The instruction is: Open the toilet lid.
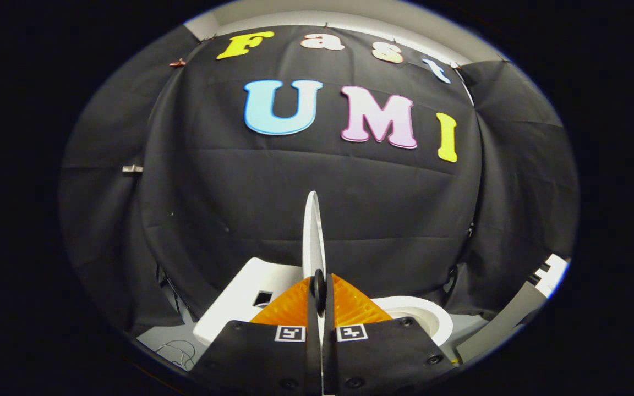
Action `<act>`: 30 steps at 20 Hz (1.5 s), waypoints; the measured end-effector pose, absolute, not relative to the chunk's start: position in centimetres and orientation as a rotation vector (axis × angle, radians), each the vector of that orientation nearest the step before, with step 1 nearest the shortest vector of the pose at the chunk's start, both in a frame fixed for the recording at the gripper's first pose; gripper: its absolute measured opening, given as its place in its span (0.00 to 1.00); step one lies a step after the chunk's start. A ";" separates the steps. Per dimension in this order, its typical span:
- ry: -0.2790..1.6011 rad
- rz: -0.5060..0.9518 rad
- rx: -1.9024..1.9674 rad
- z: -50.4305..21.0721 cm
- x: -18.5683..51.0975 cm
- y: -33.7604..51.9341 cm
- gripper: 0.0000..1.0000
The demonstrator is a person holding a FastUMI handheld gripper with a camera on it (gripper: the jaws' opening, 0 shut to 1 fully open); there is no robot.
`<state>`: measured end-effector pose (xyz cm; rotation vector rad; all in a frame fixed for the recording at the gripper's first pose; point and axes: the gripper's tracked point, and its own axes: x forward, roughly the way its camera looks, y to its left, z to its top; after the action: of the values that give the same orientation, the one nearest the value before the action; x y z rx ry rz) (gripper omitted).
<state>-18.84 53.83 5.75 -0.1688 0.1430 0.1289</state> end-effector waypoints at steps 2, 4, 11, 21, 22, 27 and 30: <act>0.138 0.150 -0.213 5.2 -19.3 55.5 0.06; 0.126 0.162 -0.232 4.9 -19.5 56.6 0.07; 0.098 0.159 -0.282 4.5 -19.8 58.5 0.07; 0.154 0.264 -0.321 2.3 -19.3 59.2 0.81; 0.140 0.257 -0.322 2.1 -19.5 58.9 1.00; 0.124 0.284 -0.290 2.5 -19.8 59.3 0.99; 0.106 0.290 -0.288 3.5 -19.9 58.8 0.99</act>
<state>-19.86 58.82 3.54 -0.2881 0.1055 0.2904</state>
